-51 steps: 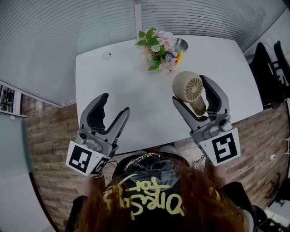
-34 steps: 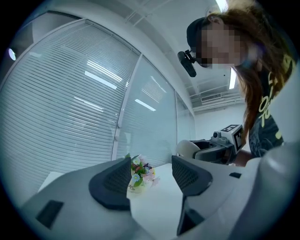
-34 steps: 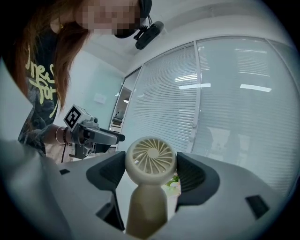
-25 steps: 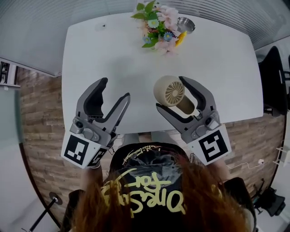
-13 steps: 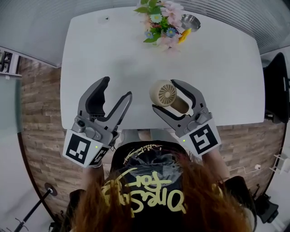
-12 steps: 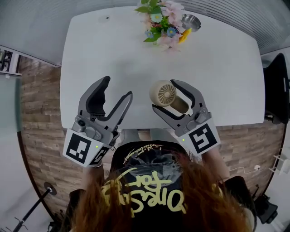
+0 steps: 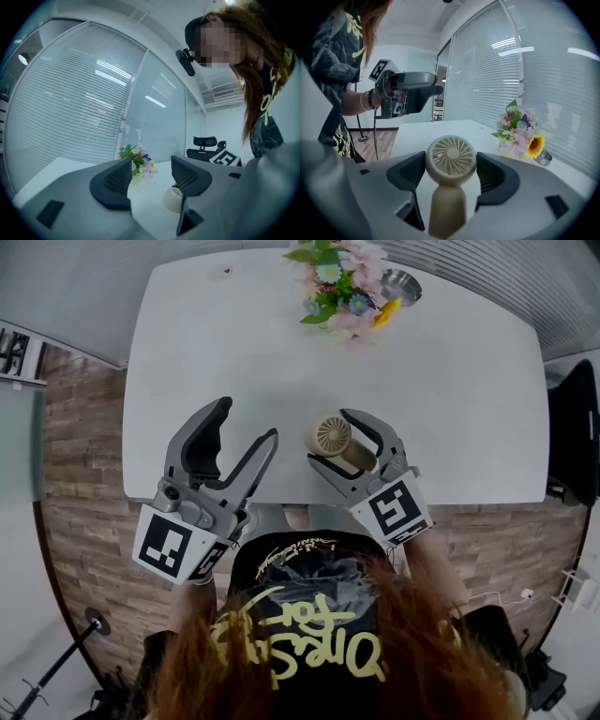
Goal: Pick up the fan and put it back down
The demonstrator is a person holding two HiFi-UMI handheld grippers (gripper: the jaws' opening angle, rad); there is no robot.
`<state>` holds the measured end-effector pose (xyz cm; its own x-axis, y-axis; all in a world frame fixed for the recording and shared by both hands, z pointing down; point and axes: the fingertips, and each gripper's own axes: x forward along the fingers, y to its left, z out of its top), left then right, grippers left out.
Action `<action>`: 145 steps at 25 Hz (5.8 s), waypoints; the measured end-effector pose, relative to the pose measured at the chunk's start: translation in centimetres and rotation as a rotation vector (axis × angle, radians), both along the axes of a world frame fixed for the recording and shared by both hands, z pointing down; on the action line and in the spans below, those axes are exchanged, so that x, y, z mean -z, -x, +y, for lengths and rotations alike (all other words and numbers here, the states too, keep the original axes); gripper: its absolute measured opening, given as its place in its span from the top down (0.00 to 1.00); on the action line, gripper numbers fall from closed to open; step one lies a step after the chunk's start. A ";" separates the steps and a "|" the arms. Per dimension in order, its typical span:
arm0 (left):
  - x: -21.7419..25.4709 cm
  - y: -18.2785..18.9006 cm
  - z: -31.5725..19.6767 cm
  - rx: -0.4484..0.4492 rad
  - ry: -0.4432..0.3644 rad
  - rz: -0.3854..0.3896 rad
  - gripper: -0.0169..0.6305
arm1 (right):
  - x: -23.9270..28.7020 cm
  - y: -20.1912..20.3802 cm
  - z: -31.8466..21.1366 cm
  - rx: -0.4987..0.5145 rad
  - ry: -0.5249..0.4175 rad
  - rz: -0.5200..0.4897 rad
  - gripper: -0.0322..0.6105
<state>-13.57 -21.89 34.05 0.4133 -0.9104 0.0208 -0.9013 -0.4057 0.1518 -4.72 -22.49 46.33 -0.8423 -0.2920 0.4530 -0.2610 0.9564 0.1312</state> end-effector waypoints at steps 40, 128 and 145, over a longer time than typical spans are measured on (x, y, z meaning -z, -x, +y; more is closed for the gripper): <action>1.0 1.1 -0.4 -0.018 -0.005 -0.019 0.59 | -6.9 0.4 0.2 -0.017 0.107 0.229 0.44; 5.1 -2.9 -2.0 -0.252 -0.151 -0.108 0.91 | 15.6 -6.8 -5.2 -0.438 -0.163 -0.421 0.89; 5.2 -2.8 -1.9 -0.247 -0.163 -0.111 0.99 | 15.9 -7.0 -4.5 -0.423 -0.183 -0.416 0.95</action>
